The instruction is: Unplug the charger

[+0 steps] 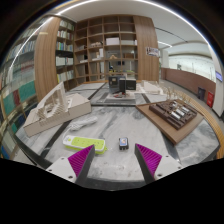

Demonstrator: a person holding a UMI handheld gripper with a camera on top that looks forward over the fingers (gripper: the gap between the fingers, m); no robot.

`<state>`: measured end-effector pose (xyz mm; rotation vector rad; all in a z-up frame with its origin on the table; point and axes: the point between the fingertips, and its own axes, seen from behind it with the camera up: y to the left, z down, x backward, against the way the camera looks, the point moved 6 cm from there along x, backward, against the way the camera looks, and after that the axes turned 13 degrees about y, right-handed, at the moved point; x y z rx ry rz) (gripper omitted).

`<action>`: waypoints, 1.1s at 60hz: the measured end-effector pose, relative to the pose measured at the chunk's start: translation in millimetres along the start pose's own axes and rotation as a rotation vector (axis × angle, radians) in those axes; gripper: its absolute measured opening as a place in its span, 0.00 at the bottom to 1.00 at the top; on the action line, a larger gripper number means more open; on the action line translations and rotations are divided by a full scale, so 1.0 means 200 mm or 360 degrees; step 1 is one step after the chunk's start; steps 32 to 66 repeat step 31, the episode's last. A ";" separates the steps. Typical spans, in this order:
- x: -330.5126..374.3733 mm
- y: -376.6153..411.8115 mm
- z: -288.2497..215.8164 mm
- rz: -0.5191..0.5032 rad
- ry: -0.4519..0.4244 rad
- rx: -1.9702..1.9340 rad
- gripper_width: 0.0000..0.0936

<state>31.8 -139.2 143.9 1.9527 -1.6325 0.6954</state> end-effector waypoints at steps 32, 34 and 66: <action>0.31 0.09 0.00 -0.0062 -0.0133 0.0104 0.88; 0.31 0.09 0.00 -0.0062 -0.0133 0.0104 0.88; 0.31 0.09 0.00 -0.0062 -0.0133 0.0104 0.88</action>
